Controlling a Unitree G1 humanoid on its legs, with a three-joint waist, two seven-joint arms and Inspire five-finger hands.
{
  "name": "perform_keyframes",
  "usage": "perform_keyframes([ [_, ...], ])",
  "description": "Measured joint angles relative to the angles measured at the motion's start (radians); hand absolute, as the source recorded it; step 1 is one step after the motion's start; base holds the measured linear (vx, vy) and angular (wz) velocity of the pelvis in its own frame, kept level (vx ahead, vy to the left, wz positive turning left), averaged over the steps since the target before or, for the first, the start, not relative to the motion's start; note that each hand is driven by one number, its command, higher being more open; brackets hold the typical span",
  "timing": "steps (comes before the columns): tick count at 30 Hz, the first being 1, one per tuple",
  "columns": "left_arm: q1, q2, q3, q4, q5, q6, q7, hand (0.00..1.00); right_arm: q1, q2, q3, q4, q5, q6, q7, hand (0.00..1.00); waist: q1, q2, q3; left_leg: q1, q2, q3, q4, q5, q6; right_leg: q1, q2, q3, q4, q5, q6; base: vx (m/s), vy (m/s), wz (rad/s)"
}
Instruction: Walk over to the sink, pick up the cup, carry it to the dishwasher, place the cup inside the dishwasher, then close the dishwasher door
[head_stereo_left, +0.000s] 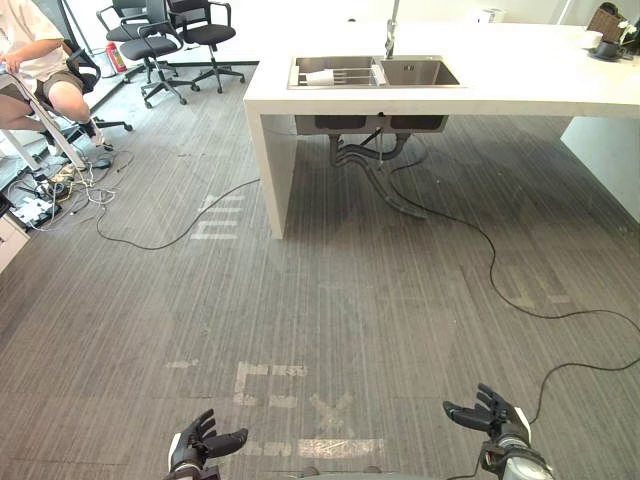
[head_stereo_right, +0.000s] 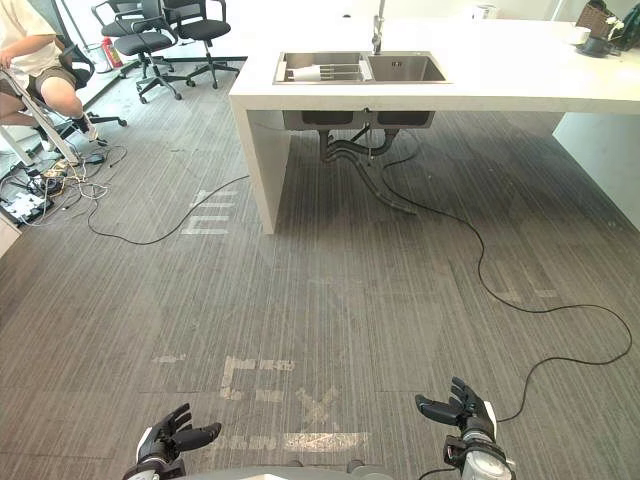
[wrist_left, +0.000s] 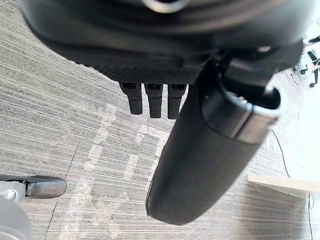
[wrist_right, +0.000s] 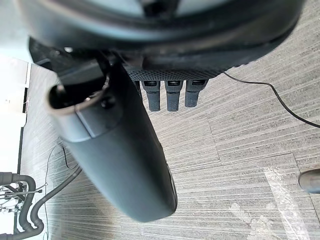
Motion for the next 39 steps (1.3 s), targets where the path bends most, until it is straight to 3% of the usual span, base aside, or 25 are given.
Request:
perform_keyframes([
  [27,0.002,0.013,-0.022,-0.092,0.005,0.000,-0.004,0.90,0.000,-0.030,0.000,-0.011,-0.032,0.000,-0.012,0.90,-0.016,0.012,-0.008,-0.022,0.005,-0.002,0.003,-0.022,-0.015,-0.016,0.004,-0.002,-0.005,-0.018,0.000,0.00,0.000,0.00],
  [31,0.006,0.013,-0.022,-0.125,0.004,0.001,-0.003,0.90,-0.002,-0.030,-0.001,-0.017,-0.032,0.000,-0.018,0.90,-0.014,0.016,-0.010,-0.046,0.008,0.000,0.043,-0.050,-0.010,-0.034,0.006,0.001,0.019,-0.042,-0.004,0.07,-0.017,-0.02],
  [37,0.016,0.004,-0.023,-0.190,-0.005,0.001,0.001,0.90,-0.058,-0.029,-0.008,-0.039,-0.032,0.000,-0.027,0.90,-0.011,0.033,-0.007,-0.123,0.021,0.036,0.181,-0.148,0.001,-0.078,0.013,0.056,0.053,-0.067,0.004,0.11,0.025,-0.29],
  [39,0.017,-0.001,-0.041,-0.230,-0.016,0.000,0.003,0.90,-0.070,-0.028,-0.022,-0.041,-0.032,0.001,-0.038,0.90,-0.009,0.044,0.001,-0.152,0.018,0.044,0.270,-0.214,0.013,-0.143,0.008,0.074,0.212,-0.158,0.022,0.10,0.064,-0.18],
])
